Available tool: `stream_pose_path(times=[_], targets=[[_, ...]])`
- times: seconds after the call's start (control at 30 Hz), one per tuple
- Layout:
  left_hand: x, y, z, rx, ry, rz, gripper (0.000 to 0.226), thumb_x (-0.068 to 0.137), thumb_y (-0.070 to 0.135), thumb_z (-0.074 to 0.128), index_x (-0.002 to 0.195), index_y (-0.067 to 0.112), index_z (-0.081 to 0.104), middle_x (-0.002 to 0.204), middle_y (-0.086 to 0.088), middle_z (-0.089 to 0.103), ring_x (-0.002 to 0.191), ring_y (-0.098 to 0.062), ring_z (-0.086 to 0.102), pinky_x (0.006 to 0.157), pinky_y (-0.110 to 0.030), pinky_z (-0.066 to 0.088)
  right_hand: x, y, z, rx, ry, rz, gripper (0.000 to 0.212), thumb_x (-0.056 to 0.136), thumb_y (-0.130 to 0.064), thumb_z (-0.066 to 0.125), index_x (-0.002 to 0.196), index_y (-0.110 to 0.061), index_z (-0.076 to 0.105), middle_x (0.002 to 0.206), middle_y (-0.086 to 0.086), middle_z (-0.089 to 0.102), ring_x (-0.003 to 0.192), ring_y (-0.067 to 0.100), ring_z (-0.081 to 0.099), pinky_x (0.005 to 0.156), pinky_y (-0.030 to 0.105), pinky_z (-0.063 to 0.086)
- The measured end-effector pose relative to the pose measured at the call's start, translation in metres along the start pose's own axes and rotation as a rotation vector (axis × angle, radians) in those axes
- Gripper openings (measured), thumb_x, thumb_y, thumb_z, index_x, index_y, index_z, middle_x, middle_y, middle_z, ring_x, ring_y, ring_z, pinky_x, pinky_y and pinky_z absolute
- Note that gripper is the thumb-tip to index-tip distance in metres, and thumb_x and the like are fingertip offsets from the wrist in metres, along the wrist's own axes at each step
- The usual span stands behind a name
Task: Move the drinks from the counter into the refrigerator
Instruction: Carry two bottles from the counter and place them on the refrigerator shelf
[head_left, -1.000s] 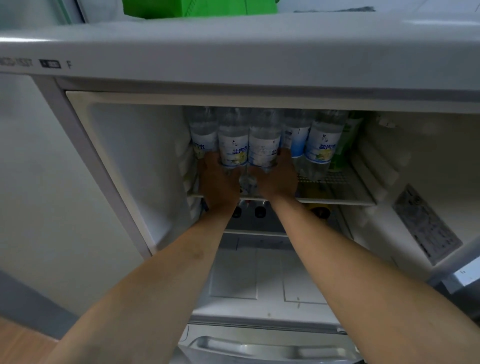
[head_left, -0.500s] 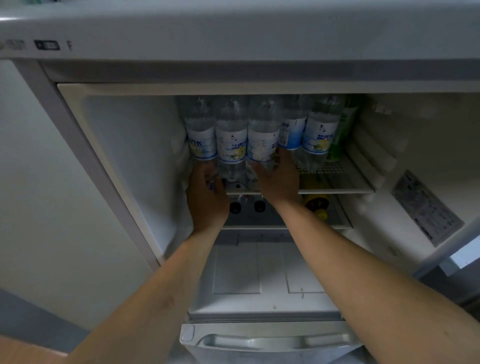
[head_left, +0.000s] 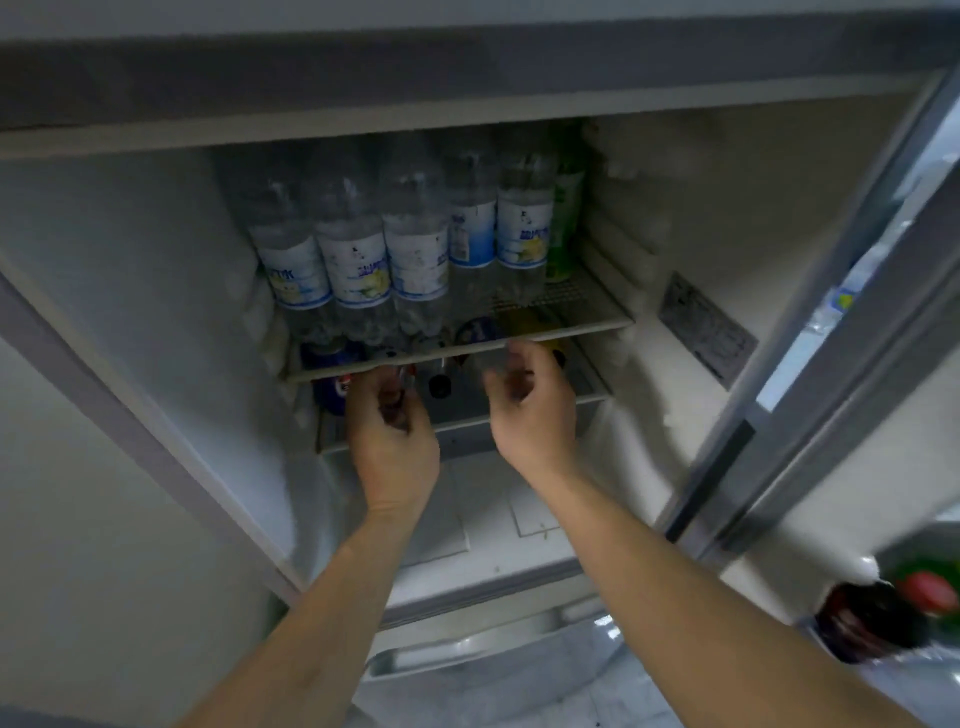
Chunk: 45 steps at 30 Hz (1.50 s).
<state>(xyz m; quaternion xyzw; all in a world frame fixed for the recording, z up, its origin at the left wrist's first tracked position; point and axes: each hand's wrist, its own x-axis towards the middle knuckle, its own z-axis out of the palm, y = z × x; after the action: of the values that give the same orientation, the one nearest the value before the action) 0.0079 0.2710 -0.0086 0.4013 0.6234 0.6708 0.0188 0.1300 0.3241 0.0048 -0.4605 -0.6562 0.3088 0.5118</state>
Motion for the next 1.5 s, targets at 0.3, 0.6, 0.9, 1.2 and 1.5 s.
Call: stream_pose_path(times=[0.3, 0.6, 0.9, 1.2, 1.5], targets=[[-0.138, 0.036, 0.041, -0.070, -0.407, -0.092, 0.031, 0.091, 0.005, 0.062, 0.112, 0.025, 0.053, 0.103, 0.004, 0.059, 0.090, -0.009, 0.059, 0.076, -0.018, 0.050, -0.135, 0.068, -0.134, -0.056, 0.182, 0.280, 0.025, 0.091, -0.019, 0.068, 0.115, -0.021, 0.062, 0.101, -0.006, 0.066, 0.086, 0.006, 0.062, 0.078, 0.024, 0.053], [-0.314, 0.032, 0.024, 0.025, -0.907, -0.220, 0.026, 0.090, 0.004, 0.064, 0.113, 0.015, 0.057, 0.099, -0.005, 0.061, 0.082, -0.020, 0.060, 0.075, -0.026, 0.048, -0.329, 0.116, -0.276, -0.139, 0.459, 0.746, 0.020, 0.089, -0.028, 0.070, 0.108, -0.028, 0.062, 0.089, -0.013, 0.065, 0.079, 0.005, 0.064, 0.072, 0.026, 0.057], [-0.400, -0.057, -0.043, 0.596, -1.388, -0.533, 0.040, 0.084, 0.017, 0.074, 0.120, 0.012, 0.058, 0.099, -0.007, 0.064, 0.097, -0.029, 0.062, 0.085, -0.039, 0.051, -0.533, 0.138, -0.354, -0.019, 0.842, 1.235, 0.024, 0.087, -0.024, 0.072, 0.109, -0.018, 0.065, 0.092, -0.002, 0.066, 0.082, 0.013, 0.064, 0.071, 0.029, 0.050], [-0.409, -0.074, -0.035, 0.796, -1.496, -0.718, 0.040, 0.084, 0.009, 0.074, 0.119, -0.004, 0.058, 0.088, -0.021, 0.066, 0.077, -0.035, 0.066, 0.077, -0.044, 0.055, -0.630, 0.139, -0.356, 0.132, 1.030, 1.566, 0.026, 0.089, -0.024, 0.069, 0.112, -0.013, 0.061, 0.096, 0.007, 0.065, 0.077, 0.025, 0.062, 0.076, 0.042, 0.055], [-0.463, -0.037, 0.068, 0.788, -1.798, -0.587, 0.034, 0.095, 0.018, 0.061, 0.128, 0.010, 0.053, 0.100, -0.016, 0.063, 0.080, -0.031, 0.059, 0.074, -0.036, 0.051, -0.668, 0.131, -0.352, 0.176, 1.151, 1.771, 0.022, 0.092, -0.022, 0.067, 0.111, -0.012, 0.061, 0.103, 0.006, 0.064, 0.092, 0.028, 0.064, 0.071, 0.037, 0.054]])
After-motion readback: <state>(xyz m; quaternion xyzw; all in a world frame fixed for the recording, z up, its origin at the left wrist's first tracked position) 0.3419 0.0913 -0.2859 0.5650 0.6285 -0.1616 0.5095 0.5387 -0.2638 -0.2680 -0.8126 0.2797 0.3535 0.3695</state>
